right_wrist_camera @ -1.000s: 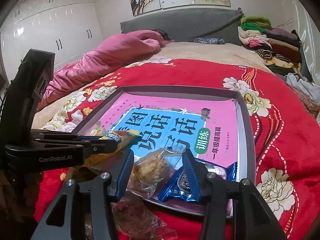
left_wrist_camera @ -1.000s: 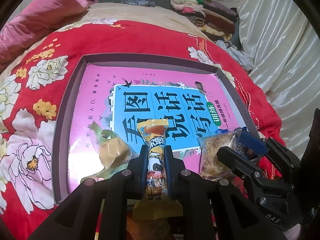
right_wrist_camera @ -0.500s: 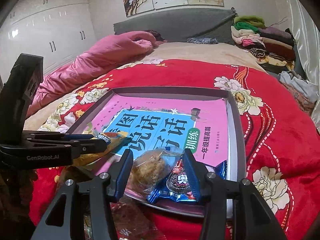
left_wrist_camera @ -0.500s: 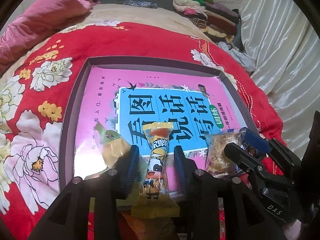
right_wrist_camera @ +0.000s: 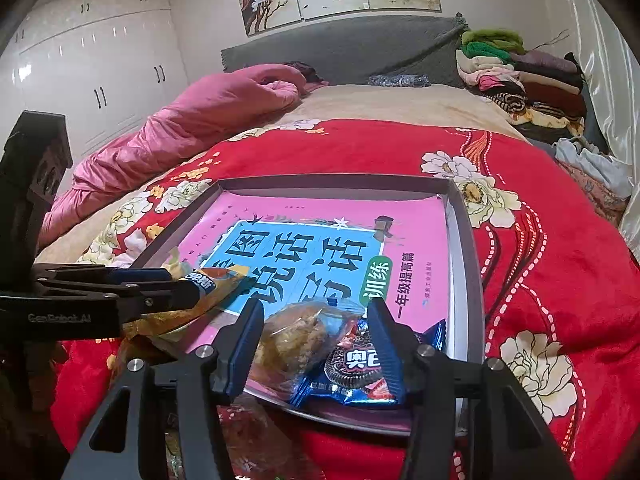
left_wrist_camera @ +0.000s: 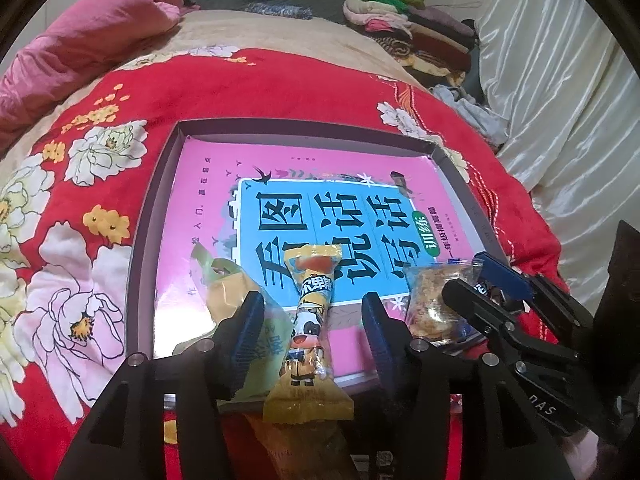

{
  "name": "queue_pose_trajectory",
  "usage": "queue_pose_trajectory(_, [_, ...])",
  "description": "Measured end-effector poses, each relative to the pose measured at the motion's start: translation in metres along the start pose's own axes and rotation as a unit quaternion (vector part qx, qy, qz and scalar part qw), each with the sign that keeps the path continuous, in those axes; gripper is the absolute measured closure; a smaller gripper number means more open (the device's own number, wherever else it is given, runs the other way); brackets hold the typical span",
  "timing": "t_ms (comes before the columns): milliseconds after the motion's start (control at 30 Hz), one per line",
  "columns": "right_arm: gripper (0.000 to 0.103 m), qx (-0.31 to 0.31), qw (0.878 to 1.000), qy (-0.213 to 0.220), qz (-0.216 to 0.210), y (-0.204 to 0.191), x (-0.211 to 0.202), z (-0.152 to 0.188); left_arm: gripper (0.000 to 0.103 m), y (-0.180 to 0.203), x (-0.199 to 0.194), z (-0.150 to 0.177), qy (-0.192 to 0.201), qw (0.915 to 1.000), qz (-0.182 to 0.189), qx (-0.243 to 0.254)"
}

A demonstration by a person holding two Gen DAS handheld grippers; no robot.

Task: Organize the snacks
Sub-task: 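Open the left tool to release the stick snack while the right tool releases the cookie bag, then withdraw both open tools from the tray back toward the snack row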

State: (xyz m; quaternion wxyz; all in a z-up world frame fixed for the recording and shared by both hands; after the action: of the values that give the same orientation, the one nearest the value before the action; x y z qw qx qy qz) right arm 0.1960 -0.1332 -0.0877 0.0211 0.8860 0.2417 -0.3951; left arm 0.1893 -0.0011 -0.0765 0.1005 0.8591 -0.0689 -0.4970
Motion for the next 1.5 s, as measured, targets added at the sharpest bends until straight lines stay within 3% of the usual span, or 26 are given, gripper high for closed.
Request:
queue_pose_trajectory(300, [0.045,0.017,1.000,0.013,-0.007,0.005,-0.006,-0.003,0.043,0.005,-0.004,0.002,-0.006,0.9998,0.020,-0.003])
queue_pose_trajectory(433, [0.040,0.030,0.999,0.018,-0.014,0.008,-0.009,-0.006,0.028,0.008,-0.009,0.002,0.002,0.9997,0.026,0.000])
queue_pose_trajectory(1033, [0.028,0.027,0.998,0.047,-0.016,0.004,-0.022,-0.012,0.024,0.004,-0.019,0.004,0.012,0.9999,-0.006,0.000])
queue_pose_trajectory(1500, [0.021,0.012,0.996,0.083,-0.017,0.002,-0.047,-0.021,0.023,-0.005,-0.036,0.007,0.018,0.9998,-0.004,-0.005])
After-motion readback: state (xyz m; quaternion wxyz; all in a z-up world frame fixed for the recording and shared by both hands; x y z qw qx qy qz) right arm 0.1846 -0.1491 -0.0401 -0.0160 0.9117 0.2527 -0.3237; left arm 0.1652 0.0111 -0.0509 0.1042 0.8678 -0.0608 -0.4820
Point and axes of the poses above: each gripper's, at about its wrist camera, not at the fingertips, and x roughly the way its jaws point, y to its right, z to its underside, the point moved 6 cm from there along x, roughly the way its jaws point, and after that the axes turned 4 degrees about -y, right-handed, at the moved point
